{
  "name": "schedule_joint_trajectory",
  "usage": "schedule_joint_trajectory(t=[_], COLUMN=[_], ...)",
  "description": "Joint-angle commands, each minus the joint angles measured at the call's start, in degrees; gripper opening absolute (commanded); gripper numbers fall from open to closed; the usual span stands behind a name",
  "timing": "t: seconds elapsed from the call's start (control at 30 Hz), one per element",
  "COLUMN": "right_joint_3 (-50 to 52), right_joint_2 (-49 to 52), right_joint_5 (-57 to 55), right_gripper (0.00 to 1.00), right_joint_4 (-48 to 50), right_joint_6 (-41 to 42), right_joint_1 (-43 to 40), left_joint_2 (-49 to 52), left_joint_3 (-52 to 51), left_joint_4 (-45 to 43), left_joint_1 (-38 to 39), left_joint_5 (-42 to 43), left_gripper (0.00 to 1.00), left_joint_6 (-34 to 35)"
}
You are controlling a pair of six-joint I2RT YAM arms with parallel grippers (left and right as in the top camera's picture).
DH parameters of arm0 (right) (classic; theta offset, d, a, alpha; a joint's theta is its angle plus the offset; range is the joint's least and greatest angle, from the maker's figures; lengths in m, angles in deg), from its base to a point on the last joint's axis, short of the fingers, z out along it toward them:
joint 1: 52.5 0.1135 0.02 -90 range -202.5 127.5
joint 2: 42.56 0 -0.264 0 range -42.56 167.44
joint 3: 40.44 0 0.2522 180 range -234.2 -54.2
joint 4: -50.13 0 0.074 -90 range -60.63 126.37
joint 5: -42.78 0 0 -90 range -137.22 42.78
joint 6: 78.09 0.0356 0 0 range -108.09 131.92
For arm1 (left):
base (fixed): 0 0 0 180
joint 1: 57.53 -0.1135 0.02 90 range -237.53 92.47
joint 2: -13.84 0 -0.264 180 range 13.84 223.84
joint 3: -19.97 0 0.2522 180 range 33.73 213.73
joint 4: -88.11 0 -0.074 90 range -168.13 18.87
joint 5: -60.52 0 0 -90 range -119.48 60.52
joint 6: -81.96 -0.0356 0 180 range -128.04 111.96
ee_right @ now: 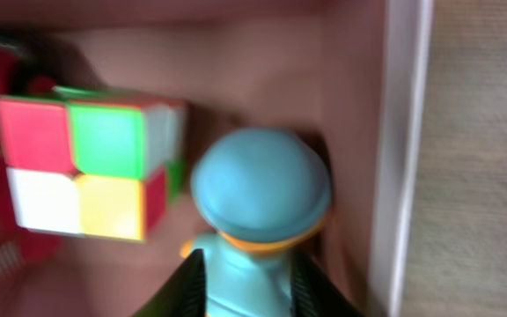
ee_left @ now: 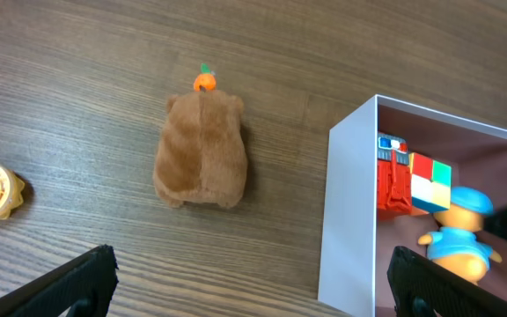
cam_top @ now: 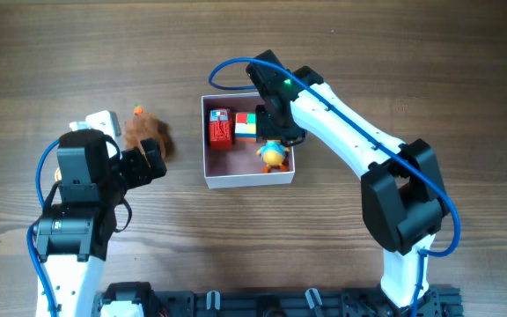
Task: Pack container
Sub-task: 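Lower the duck into the box's right side and release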
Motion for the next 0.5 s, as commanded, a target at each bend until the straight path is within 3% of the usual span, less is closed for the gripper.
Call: schedule_joint_trajectory(t=[0.0, 0.07, 0.23, 0.47], right_joint_3=[0.0, 0.0, 0.3, 2.5], right_joint_2=[-2.8, -3.3, -3.1, -3.0], right_joint_5=[1.2, 2.7, 2.7, 2.7], right_gripper=[0.04, 0.07, 0.36, 0.35], right_joint_4=[-4.3, -7.1, -5.5, -2.9], right_joint_6=[-7.1, -10.8, -10.7, -8.7], right_joint_1=[-0.1, -0.1, -0.1, -0.1], left_joint_2=[0.2, 0.2, 0.2, 0.2], left_joint_3=[1.1, 1.1, 1.1, 1.1], left_joint_4=[0.0, 0.0, 0.0, 0.0], left_joint_1=[0.3, 0.3, 0.3, 0.3], left_joint_5=[-0.3, -0.3, -0.3, -0.3], left_gripper=[1.00, 1.00, 1.00, 1.00], left_joint_6=[0.5, 0.5, 0.5, 0.5])
